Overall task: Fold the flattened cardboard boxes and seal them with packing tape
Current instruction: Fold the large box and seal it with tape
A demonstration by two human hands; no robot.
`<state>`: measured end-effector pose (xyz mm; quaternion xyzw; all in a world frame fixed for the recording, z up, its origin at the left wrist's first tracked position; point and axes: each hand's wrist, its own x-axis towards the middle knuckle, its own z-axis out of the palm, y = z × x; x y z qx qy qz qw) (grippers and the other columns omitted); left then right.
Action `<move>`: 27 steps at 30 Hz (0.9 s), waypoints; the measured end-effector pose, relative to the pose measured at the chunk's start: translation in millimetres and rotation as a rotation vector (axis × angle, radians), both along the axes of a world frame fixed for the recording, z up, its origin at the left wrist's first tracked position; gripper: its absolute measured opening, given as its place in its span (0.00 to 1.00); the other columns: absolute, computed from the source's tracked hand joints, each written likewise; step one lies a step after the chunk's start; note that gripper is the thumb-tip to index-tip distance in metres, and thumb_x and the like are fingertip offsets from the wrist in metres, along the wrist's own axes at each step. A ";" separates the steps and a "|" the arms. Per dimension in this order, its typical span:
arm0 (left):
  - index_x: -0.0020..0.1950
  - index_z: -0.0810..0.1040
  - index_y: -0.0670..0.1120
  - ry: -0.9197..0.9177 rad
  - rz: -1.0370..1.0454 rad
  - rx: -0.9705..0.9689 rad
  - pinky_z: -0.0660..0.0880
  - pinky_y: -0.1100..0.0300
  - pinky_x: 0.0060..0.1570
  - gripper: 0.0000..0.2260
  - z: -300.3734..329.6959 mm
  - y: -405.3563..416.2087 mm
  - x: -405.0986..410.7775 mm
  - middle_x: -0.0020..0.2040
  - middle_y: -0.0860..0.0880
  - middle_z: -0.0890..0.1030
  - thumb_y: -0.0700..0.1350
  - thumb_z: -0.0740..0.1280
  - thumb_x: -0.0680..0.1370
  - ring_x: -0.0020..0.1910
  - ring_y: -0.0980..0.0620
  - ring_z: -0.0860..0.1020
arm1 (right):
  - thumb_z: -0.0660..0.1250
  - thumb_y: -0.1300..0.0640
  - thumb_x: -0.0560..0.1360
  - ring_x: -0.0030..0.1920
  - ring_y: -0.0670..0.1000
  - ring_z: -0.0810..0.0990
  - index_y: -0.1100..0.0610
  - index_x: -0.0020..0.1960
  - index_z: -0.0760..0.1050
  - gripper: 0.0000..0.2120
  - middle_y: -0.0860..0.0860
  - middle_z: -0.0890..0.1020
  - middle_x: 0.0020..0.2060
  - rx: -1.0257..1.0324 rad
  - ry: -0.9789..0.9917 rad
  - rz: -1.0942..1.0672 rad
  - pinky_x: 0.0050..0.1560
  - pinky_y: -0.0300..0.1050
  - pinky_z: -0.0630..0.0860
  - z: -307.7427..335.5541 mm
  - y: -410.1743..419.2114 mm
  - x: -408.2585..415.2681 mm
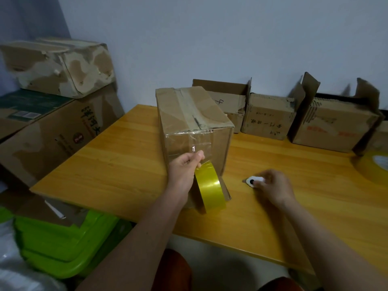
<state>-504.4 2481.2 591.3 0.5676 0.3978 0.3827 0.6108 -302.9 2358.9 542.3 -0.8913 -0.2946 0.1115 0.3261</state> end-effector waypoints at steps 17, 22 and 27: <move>0.34 0.79 0.50 -0.043 -0.073 0.084 0.73 0.66 0.41 0.11 -3.6 -6.7 -11.5 0.36 0.53 0.81 0.47 0.70 0.77 0.35 0.61 0.77 | 0.62 0.44 0.78 0.73 0.51 0.58 0.47 0.71 0.67 0.23 0.50 0.67 0.71 0.338 -0.558 0.580 0.73 0.47 0.53 100.3 90.0 -61.3; 0.39 0.83 0.49 -0.095 -0.164 0.123 0.76 0.61 0.44 0.06 -2.7 -27.3 -5.0 0.38 0.49 0.84 0.44 0.70 0.76 0.39 0.57 0.79 | 0.68 0.49 0.75 0.42 0.44 0.76 0.57 0.49 0.78 0.11 0.47 0.79 0.40 0.592 0.217 0.241 0.43 0.35 0.71 93.6 30.7 -84.0; 0.39 0.83 0.50 -0.085 -0.229 0.192 0.74 0.62 0.42 0.09 -7.0 -50.8 11.7 0.35 0.50 0.82 0.47 0.68 0.78 0.37 0.59 0.77 | 0.71 0.57 0.73 0.38 0.46 0.76 0.56 0.35 0.73 0.10 0.50 0.77 0.34 0.604 0.607 0.117 0.41 0.40 0.71 83.1 -4.5 -89.8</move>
